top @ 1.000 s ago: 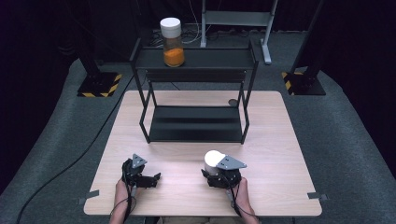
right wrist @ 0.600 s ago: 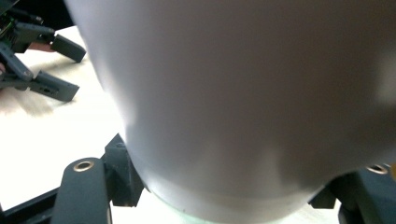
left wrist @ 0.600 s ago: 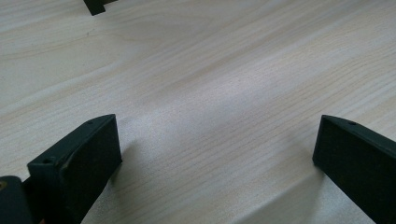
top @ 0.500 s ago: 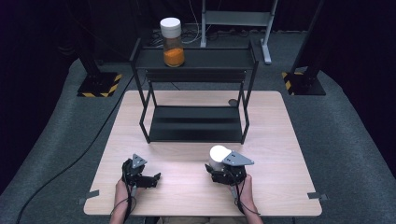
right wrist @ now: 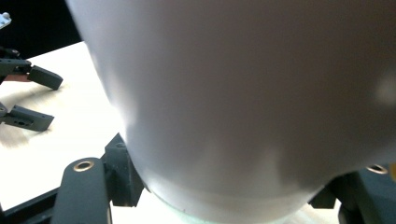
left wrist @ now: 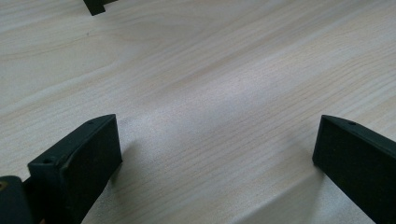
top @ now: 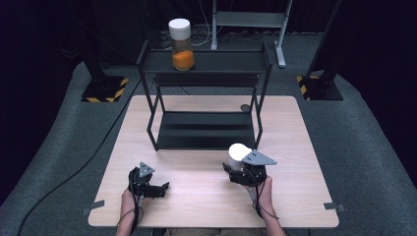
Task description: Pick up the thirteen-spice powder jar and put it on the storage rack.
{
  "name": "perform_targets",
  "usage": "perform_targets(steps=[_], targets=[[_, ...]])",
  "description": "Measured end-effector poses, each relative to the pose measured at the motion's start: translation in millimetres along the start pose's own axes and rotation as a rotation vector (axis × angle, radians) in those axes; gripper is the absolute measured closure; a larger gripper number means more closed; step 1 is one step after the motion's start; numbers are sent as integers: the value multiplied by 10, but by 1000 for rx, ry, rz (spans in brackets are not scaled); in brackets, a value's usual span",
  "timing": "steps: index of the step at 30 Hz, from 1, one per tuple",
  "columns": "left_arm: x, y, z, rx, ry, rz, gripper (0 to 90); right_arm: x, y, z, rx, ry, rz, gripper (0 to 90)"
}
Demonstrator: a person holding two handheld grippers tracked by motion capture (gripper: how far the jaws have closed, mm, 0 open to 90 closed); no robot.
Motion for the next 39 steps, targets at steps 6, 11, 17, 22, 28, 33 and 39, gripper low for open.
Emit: perform_targets(steps=[6, 11, 17, 22, 28, 33, 39], targets=[[0, 0, 0, 0, 0, 0, 5, -59, 91, -26, -9, -12, -3, 300], [0, 0, -1, 0, 0, 1, 6, -111, 153, -47, -24, -26, 0, 300], [1, 1, 0, 0, 0, 0, 6, -187, 234, -48, -31, -32, 0, 300], [0, 1, -1, 1, 0, 0, 6, -246, 318, -34, -34, -31, -4, 300], [0, 0, 0, 0, 0, 0, 6, -327, 446, -25, -37, -27, -10, 300], [0, -1, 0, -1, -1, -1, 6, -400, 568, -14, -43, -30, -16, 300], [1, 0, 0, 0, 0, 0, 6, -483, 718, 18, -44, -32, -23, 301]])
Point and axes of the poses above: each handheld gripper's, and its own axes: z roughly forward along the jaws, y roughly out of its top, x roughly to its left, the point moved 5 cm from there along z, roughly forward along the jaws, and after that the axes turned 7 degrees about -z, right-handed, at the moved point
